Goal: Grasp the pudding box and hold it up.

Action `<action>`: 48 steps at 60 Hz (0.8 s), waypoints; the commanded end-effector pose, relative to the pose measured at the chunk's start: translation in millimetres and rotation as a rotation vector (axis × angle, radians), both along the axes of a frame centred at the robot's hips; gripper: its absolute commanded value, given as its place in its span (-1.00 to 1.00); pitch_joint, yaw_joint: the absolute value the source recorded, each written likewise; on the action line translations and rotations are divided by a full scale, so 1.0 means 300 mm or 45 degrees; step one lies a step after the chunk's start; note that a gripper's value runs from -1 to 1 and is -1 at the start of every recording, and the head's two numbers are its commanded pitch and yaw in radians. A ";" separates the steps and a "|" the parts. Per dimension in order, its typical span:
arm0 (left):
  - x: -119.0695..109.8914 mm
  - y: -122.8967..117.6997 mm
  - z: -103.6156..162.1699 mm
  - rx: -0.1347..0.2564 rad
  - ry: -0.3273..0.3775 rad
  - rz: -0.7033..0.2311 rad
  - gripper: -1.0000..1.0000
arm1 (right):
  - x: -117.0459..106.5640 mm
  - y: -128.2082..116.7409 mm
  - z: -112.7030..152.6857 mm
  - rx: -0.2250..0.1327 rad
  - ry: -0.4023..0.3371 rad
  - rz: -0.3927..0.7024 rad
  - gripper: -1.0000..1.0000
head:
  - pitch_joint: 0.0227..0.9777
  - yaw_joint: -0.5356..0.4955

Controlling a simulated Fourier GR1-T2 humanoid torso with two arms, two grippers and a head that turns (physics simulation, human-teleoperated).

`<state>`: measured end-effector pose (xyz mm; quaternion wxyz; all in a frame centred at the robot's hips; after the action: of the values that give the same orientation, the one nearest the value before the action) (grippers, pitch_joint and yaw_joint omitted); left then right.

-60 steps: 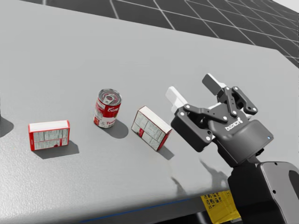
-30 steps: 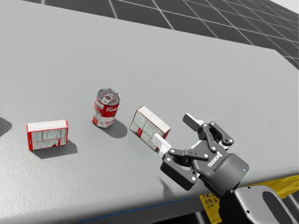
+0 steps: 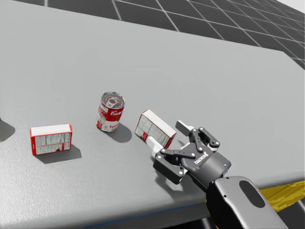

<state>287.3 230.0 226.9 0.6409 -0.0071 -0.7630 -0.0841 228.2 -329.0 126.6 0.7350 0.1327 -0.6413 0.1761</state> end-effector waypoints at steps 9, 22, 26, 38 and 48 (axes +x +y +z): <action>-0.001 0.002 0.004 -0.002 -0.006 -0.002 -1.00 | 0.065 0.021 -0.027 -0.004 0.051 0.018 -1.00 | 0.67 -0.81; -0.004 0.003 0.008 -0.004 -0.009 0.001 -1.00 | 0.076 0.022 -0.063 0.007 0.102 0.035 -0.76 | 0.66 -0.81; -0.004 0.003 0.009 -0.004 -0.011 0.000 -1.00 | 0.069 0.023 -0.082 -0.001 0.123 0.023 0.97 | 0.65 -0.81; -0.007 0.004 0.011 -0.004 -0.013 -0.002 -1.00 | 0.064 0.020 -0.086 0.025 0.149 0.028 1.00 | 0.48 -0.82; -0.009 0.001 0.009 -0.002 -0.013 -0.005 -1.00 | 0.062 0.020 -0.088 0.028 0.147 0.033 1.00 | 0.17 -0.83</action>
<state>285.4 230.7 229.9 0.6369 -0.0084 -0.7663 -0.0839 252.3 -320.2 113.5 0.7486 0.1766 -0.6076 0.1982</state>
